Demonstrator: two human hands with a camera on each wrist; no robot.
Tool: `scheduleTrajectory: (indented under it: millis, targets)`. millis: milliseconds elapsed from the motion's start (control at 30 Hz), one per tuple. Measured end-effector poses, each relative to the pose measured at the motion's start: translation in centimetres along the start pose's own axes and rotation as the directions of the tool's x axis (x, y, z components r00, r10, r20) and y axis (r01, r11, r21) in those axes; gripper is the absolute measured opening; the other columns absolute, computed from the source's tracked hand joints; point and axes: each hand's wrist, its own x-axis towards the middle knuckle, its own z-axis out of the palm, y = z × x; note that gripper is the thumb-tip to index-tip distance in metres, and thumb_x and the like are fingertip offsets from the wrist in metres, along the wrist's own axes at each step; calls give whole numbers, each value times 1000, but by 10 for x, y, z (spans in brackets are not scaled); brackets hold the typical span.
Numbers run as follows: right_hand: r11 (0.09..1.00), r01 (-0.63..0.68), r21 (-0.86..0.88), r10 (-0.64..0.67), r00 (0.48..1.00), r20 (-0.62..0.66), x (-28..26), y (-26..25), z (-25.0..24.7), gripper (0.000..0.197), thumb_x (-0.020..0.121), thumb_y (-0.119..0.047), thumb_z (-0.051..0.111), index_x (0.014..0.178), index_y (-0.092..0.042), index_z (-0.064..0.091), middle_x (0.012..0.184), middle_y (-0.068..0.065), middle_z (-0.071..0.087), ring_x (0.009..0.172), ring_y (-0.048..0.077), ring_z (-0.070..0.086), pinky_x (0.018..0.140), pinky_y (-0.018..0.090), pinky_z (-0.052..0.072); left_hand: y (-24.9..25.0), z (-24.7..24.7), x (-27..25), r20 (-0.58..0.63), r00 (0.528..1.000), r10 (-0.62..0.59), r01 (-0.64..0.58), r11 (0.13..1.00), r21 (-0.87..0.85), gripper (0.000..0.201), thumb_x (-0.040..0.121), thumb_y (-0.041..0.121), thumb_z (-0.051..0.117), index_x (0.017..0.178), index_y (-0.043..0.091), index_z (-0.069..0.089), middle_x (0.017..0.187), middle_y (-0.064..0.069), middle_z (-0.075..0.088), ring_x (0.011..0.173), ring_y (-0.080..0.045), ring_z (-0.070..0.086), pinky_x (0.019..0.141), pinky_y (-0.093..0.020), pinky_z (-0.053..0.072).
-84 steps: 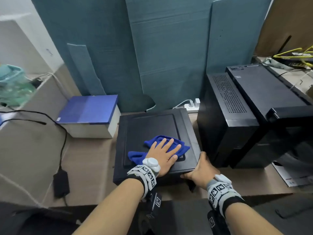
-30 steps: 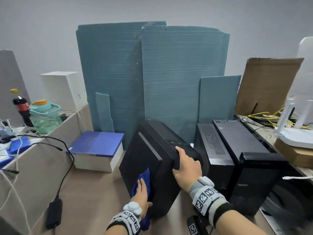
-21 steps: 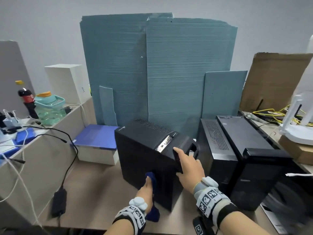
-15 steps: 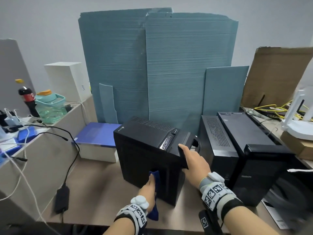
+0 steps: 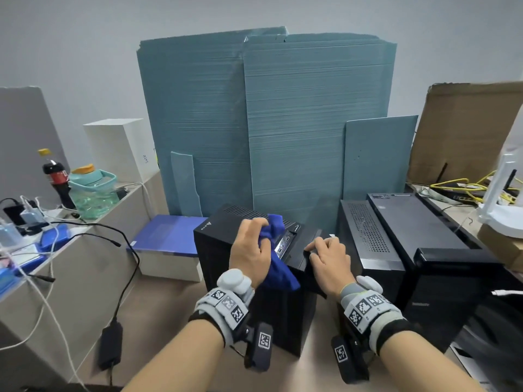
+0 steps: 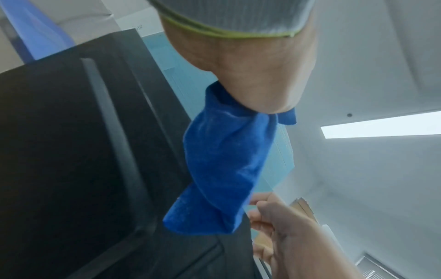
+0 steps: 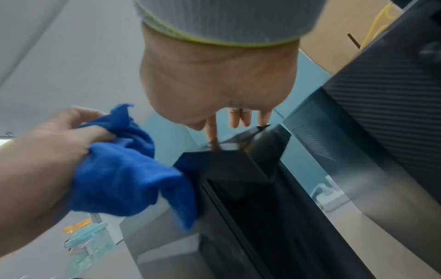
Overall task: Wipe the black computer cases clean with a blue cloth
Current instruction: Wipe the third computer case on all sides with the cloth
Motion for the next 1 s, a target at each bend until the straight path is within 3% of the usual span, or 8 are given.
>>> scheduleTrajectory:
  millis: [67,167,333,467,600,733,900,1000]
  targets:
    - [996,-33,-81,29,998,-53,17,-5,1,18,97,-30,46,107,-25,59,113,0,45,114,25,44,93,41,38,-8,12,21,125,988,-90,64,978,200,41,86,33,52,126,27,52,127,6,47,112,-18,52,99,-36,45]
    - [983,-132,-127,120,988,-96,37,-9,9,23,100,-35,46,116,-22,57,123,6,47,118,30,47,94,42,41,-30,33,25,491,835,-249,-96,812,576,56,91,58,37,142,35,44,154,3,36,147,-27,23,119,-55,17]
    - [975,-212,-67,207,976,-73,46,-7,28,33,103,-36,40,135,-31,47,141,5,41,133,30,38,104,50,40,-54,29,39,681,719,-137,-400,721,566,54,104,42,22,152,25,37,160,-6,32,147,-29,24,118,-43,18]
    - [962,-235,136,243,969,-46,43,7,33,42,103,-39,29,143,-48,39,159,-4,25,142,31,28,108,52,32,-110,-2,78,589,770,-246,-329,638,697,89,80,48,-10,149,18,37,152,-7,40,135,-28,33,108,-45,34]
    - [936,-276,218,285,959,-8,35,12,35,44,104,-42,27,147,-55,31,158,-10,20,125,39,38,97,46,35,-156,-24,105,496,754,-431,-150,622,768,56,104,37,21,155,18,32,159,-7,31,144,-30,25,115,-48,29]
    - [908,-379,181,388,921,-19,37,8,37,48,103,-42,26,149,-53,22,150,3,25,112,39,44,85,43,35,-168,-14,123,471,733,-490,-133,576,806,53,104,29,28,156,17,28,161,-7,28,143,-30,26,113,-46,30]
    - [865,-461,197,471,882,-6,36,6,39,51,102,-47,24,152,-46,15,125,11,31,89,38,57,81,42,40,-130,25,111,582,752,-310,-319,602,732,56,97,35,12,142,18,41,148,-5,44,131,-28,42,104,-45,38]
    - [843,-484,234,496,868,10,37,4,39,51,103,-47,24,153,-47,17,122,14,33,76,34,56,79,41,37,-98,57,93,684,706,-184,-412,678,608,51,102,32,20,147,14,37,154,-8,39,137,-29,37,111,-47,32]
